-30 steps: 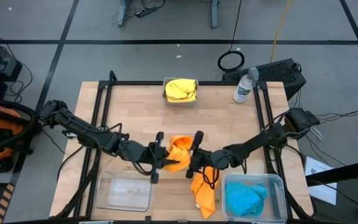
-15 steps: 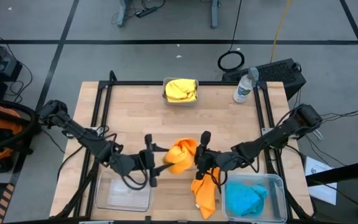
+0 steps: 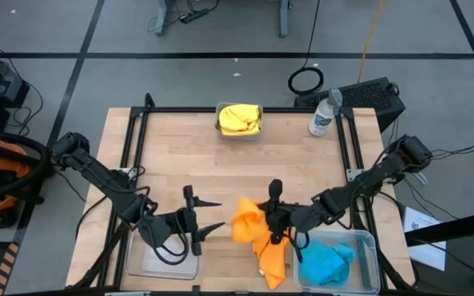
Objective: Sort microfiber towel by color & place in baskets
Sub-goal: Put the top orange microfiber cloth into the left transparent bin
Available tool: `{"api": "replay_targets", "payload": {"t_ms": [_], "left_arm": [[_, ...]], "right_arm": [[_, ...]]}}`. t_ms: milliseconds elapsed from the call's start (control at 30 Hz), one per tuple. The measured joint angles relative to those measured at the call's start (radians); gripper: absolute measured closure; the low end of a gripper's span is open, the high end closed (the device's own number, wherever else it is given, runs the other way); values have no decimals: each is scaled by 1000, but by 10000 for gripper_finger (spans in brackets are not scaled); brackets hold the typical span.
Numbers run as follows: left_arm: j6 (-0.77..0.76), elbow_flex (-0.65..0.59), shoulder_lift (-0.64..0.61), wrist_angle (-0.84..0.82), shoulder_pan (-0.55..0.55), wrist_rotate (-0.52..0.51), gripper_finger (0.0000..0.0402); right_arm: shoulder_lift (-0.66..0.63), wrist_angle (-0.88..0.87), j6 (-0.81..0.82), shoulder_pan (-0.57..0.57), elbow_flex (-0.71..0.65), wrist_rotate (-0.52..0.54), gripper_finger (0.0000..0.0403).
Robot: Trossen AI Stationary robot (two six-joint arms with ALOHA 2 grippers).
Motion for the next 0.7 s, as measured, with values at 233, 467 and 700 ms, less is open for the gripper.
{"api": "replay_targets", "payload": {"t_ms": [233, 467, 700], "left_arm": [[-45, -10, 67, 23, 41, -13, 153], [-44, -10, 188, 120, 115, 11, 142], [-37, -10, 257, 221, 140, 102, 109]], "right_arm": [[15, 23, 11, 19, 0, -11, 399], [15, 40, -1, -3, 0, -11, 399], [15, 45, -30, -9, 0, -13, 399]]}}
